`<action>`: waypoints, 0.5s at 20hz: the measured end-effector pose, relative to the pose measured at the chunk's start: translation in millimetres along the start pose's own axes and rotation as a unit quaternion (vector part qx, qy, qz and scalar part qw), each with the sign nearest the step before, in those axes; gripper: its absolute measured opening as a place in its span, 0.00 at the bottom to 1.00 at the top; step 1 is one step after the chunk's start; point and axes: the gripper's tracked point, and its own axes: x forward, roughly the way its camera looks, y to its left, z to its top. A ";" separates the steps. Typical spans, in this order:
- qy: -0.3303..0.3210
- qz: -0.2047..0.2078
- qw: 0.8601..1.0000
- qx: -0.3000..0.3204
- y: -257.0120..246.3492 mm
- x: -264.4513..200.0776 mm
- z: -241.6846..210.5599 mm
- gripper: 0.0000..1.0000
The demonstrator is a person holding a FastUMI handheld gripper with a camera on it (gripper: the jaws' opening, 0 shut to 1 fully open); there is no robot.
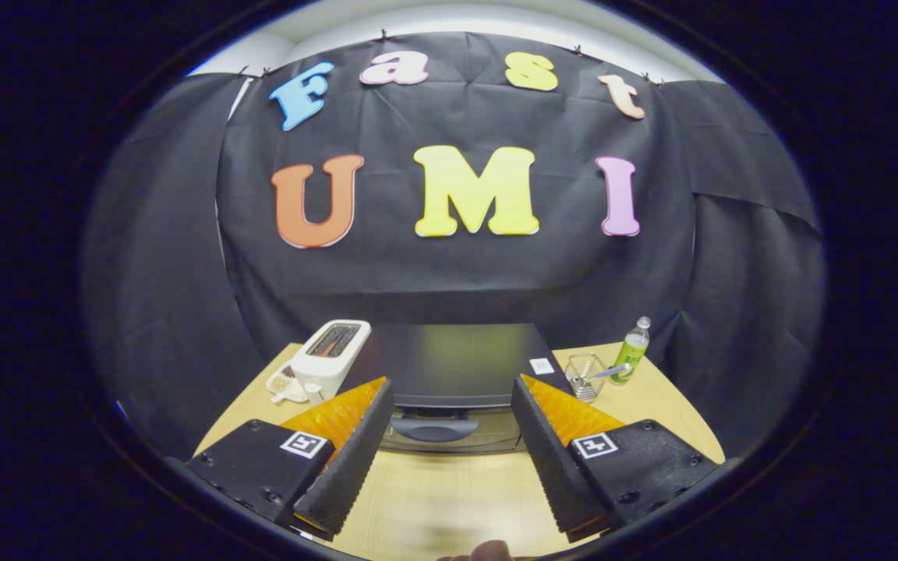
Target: Open the toaster oven, put the food inside, and close the toaster oven door.
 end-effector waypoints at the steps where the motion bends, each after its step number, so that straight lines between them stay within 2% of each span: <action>1: -0.010 -0.004 1.000 0.005 -4.4 -10.8 12.1 0.99; 5: -0.045 -0.010 0.999 0.011 -14.2 -56.4 43.3 1.00; 10: -0.066 -0.012 0.998 0.012 -18.0 -108.1 52.1 1.00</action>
